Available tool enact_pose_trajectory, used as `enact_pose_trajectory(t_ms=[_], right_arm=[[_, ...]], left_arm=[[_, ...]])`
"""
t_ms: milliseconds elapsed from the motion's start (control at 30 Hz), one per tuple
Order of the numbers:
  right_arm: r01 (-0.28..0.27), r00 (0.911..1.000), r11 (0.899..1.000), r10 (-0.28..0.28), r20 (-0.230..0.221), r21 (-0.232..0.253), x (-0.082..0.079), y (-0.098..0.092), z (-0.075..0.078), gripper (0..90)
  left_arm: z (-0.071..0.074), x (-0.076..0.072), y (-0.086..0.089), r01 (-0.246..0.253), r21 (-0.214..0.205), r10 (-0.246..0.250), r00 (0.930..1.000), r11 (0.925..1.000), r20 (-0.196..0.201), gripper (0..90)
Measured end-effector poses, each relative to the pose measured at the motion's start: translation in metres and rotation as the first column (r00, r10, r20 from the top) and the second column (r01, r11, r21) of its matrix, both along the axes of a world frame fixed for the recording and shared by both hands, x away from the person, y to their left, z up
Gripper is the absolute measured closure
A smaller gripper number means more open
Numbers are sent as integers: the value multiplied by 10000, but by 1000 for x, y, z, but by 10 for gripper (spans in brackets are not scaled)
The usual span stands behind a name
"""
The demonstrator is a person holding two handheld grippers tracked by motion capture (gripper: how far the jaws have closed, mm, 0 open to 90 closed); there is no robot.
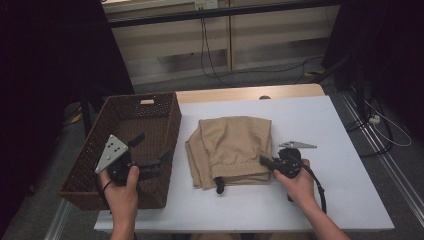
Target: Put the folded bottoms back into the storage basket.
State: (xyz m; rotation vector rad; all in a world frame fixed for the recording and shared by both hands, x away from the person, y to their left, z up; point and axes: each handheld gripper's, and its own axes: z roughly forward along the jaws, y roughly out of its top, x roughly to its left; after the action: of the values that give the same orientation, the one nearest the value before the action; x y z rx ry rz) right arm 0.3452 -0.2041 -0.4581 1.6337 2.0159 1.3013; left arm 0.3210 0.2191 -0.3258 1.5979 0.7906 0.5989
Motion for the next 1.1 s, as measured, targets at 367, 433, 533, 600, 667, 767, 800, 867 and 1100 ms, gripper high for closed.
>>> enact_pose_trajectory(t_ms=[367,433,533,600,667,767,800,867,1100], right_arm=[[97,9998,9999,-99,170,122,-11,-14,7,804],[100,9998,9998,-102,168,170,-12,-17,8,804],[90,9997,9999,-93,218,143,-13,-18,8,804],[76,9997,9999,-78,226,110,-14,-19,9,804],[77,9998,9999,-80,196,125,-16,-20,8,804],[71,9998,9999,-72,188,81,-19,-24,9,804],[77,9998,9999,-79,193,81,-20,-25,10,804],[51,9996,10000,-50,282,-40,-23,-26,12,804],[-55,9996,9994,64,276,-337,-29,-30,10,802]], left_arm=[[6,5,-18,185,-18,-185,9998,9998,65,20],[6,6,-21,218,-6,-218,9998,9998,29,19],[6,7,-25,297,74,-298,9996,9995,11,19],[7,8,-26,326,45,-326,9995,9995,37,19],[9,9,-28,334,-74,-334,9994,9994,45,17],[9,12,-34,179,94,-179,9998,9998,-8,10],[8,13,-36,267,75,-267,9996,9996,-1,11],[7,16,-41,427,43,-426,9989,9991,-180,12],[1,25,-57,580,64,-577,9973,9983,-445,11]])
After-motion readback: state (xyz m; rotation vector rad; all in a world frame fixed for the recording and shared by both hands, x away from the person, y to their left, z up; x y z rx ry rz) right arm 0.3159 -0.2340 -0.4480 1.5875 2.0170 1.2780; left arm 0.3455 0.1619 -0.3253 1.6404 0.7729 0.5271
